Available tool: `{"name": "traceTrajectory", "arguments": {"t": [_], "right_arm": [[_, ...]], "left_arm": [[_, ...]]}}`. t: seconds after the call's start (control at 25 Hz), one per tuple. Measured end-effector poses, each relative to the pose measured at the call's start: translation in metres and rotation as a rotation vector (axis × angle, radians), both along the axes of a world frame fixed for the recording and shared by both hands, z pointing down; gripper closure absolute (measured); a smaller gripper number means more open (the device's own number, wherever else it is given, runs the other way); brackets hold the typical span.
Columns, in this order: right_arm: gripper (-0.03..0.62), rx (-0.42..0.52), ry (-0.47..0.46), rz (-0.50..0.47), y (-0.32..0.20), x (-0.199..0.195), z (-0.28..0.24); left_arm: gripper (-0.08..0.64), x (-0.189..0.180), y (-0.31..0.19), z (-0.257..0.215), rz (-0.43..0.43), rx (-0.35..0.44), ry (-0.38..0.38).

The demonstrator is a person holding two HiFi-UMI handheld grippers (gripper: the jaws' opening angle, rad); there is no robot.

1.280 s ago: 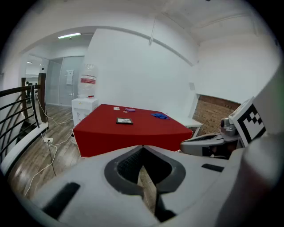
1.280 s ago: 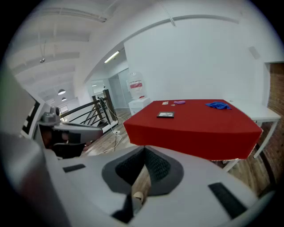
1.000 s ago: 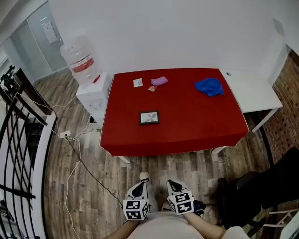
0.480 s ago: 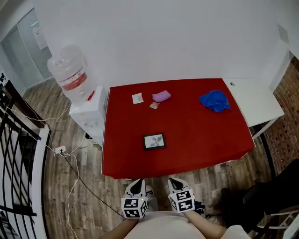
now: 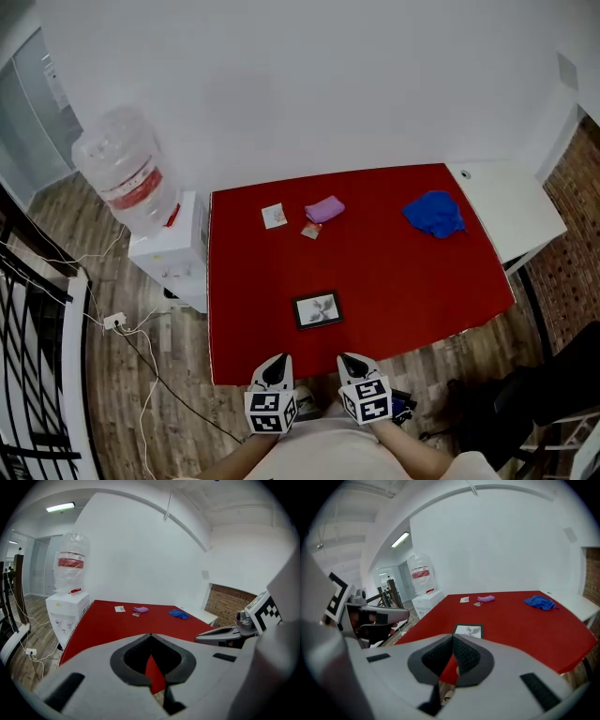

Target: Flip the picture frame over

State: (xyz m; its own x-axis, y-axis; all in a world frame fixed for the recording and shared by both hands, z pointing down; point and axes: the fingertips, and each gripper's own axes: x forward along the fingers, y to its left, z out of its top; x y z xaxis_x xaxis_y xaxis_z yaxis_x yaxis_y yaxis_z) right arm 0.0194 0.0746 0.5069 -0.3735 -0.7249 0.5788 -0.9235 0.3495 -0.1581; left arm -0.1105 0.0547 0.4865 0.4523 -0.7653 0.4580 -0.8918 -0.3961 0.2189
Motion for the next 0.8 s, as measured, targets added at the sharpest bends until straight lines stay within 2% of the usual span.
{"name": "traceTrajectory", "arguments": {"t": [0.2, 0.48, 0.8], "right_arm": [[0.588, 0.002, -0.006, -0.003, -0.028, 0.006, -0.002], [0.588, -0.017, 0.003, -0.06, -0.06, 0.017, -0.002], [0.588, -0.053, 0.001, -0.086, -0.072, 0.028, 0.012]], "left_arm": [[0.555, 0.005, -0.026, 0.001, 0.002, -0.009, 0.004], [0.555, 0.021, -0.05, 0.003, -0.018, -0.026, 0.005], [0.555, 0.036, -0.059, 0.013, -0.021, -0.056, -0.01]]}}
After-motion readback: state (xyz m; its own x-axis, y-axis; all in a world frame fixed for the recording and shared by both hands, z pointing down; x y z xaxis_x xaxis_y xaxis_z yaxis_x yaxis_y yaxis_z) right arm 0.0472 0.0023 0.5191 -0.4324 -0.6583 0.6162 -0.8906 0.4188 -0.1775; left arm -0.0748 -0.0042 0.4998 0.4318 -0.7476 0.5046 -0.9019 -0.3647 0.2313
